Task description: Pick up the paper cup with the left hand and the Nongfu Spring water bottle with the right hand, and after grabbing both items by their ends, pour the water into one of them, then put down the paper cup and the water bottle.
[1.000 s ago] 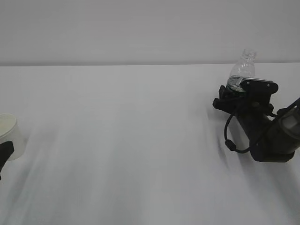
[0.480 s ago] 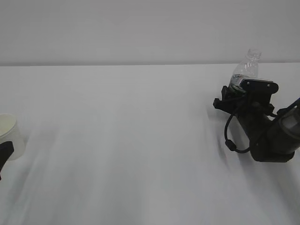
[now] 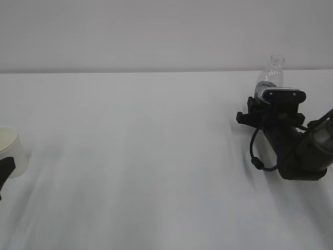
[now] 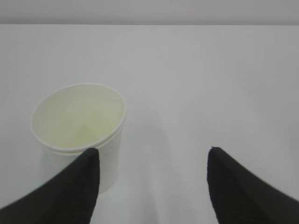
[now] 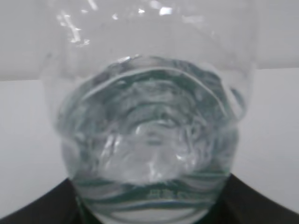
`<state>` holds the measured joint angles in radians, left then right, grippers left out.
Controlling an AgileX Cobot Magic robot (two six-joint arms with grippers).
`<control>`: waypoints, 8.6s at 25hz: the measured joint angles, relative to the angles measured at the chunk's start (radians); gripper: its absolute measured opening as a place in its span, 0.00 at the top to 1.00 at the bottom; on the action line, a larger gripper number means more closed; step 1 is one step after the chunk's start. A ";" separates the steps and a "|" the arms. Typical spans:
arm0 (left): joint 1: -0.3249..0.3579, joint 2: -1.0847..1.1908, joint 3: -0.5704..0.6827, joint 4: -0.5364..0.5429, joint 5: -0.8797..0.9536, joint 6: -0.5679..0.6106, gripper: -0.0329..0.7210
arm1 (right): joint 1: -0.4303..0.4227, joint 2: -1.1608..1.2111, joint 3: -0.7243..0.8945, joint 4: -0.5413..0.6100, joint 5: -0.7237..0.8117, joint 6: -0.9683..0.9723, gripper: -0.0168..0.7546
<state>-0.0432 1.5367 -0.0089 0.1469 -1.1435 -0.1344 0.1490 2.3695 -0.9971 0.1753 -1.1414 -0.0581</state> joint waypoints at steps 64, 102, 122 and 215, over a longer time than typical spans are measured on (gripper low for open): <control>0.000 0.045 -0.002 0.008 -0.001 0.000 0.29 | 0.000 -0.405 0.423 -0.149 0.026 -0.102 0.46; 0.000 0.077 -0.002 -0.203 -0.001 0.020 0.20 | 0.006 -0.546 0.623 -0.202 0.026 -0.073 0.46; 0.000 0.275 -0.117 -0.168 -0.005 0.043 0.16 | 0.006 -0.546 0.623 -0.210 0.026 -0.071 0.46; 0.000 0.572 -0.472 -0.200 -0.012 0.046 0.22 | 0.006 -0.546 0.623 -0.210 0.026 -0.069 0.46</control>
<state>-0.0432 2.1092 -0.4812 -0.0528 -1.1560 -0.0881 0.1551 1.8233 -0.3744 -0.0342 -1.1150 -0.1272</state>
